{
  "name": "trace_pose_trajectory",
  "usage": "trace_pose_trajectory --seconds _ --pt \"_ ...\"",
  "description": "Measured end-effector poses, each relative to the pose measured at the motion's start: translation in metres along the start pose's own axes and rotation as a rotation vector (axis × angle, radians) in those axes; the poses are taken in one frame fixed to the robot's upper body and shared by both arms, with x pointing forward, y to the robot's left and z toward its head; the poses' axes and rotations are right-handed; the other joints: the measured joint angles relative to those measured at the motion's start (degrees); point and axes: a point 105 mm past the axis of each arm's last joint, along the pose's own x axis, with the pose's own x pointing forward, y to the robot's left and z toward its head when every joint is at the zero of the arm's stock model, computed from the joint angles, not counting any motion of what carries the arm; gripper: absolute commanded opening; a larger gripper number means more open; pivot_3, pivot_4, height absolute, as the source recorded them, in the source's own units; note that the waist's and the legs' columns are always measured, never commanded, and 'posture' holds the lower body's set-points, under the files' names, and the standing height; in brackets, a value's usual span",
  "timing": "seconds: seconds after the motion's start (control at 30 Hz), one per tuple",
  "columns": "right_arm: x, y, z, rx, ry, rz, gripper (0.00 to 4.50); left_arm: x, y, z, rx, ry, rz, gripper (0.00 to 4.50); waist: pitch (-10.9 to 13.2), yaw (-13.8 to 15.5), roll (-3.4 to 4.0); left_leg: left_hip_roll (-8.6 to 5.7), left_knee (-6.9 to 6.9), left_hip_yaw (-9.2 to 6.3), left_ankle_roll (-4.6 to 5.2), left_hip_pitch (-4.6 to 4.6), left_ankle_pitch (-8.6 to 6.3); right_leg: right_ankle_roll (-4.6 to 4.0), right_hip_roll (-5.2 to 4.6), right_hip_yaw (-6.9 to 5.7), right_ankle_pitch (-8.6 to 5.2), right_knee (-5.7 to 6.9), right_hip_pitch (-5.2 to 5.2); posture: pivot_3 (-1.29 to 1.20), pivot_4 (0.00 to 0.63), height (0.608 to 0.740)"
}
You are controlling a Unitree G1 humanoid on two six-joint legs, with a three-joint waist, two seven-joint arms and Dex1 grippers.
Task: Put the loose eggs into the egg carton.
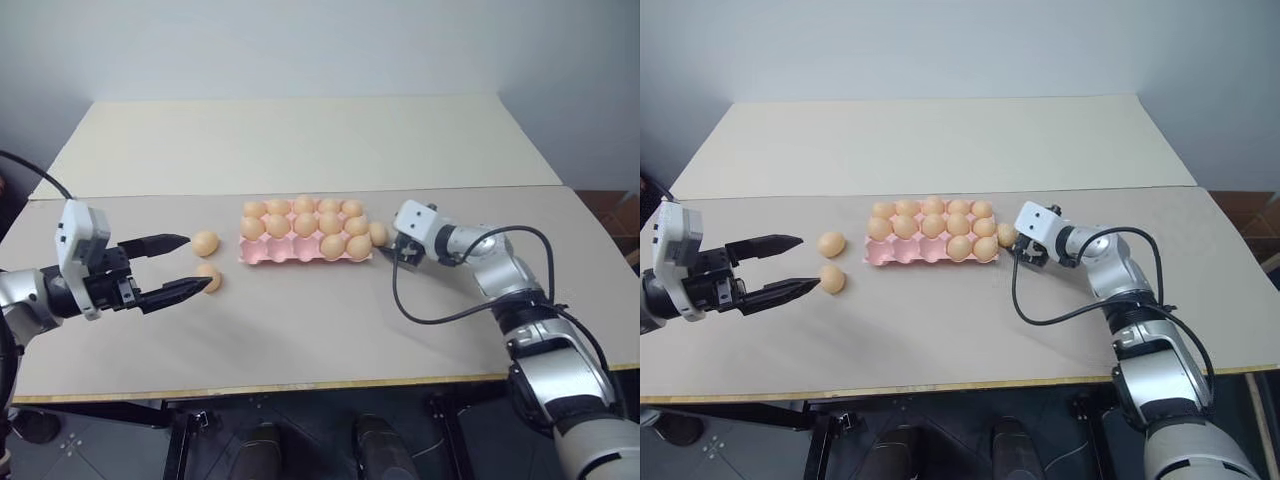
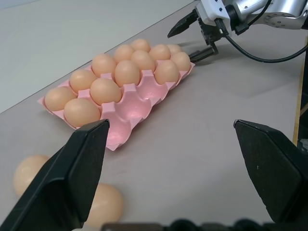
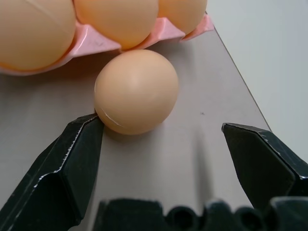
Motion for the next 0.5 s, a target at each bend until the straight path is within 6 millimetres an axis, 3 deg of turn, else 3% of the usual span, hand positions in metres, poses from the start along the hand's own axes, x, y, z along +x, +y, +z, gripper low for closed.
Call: trace_pose_trajectory --seconds 0.03,0.13,0.5 --pt "0.002 0.000 0.001 0.006 -0.003 -0.002 4.46 0.000 0.000 0.000 0.000 0.000 0.000 4.50 0.00 -0.07 0.00 0.00 0.00 0.00 0.00 0.02 0.00 0.00 0.01 0.00 0.00 0.00 0.01 0.00 0.150 0.740" --pt "0.006 0.003 0.002 0.021 -0.009 -0.001 3.86 0.000 0.000 0.000 0.000 0.000 -0.002 4.50 0.00 -0.24 0.00 0.04 -0.01 0.00 0.00 0.05 0.00 -0.01 0.05 0.02 0.00 0.01 0.02 0.00 0.150 0.740" --pt "0.017 0.018 0.003 0.057 -0.025 0.038 0.25 0.000 0.000 0.001 0.005 0.001 -0.006 4.50 0.00 -0.17 0.00 0.03 -0.01 0.00 0.00 0.04 0.00 -0.02 0.04 0.03 0.01 0.01 0.02 0.00 0.150 0.740"
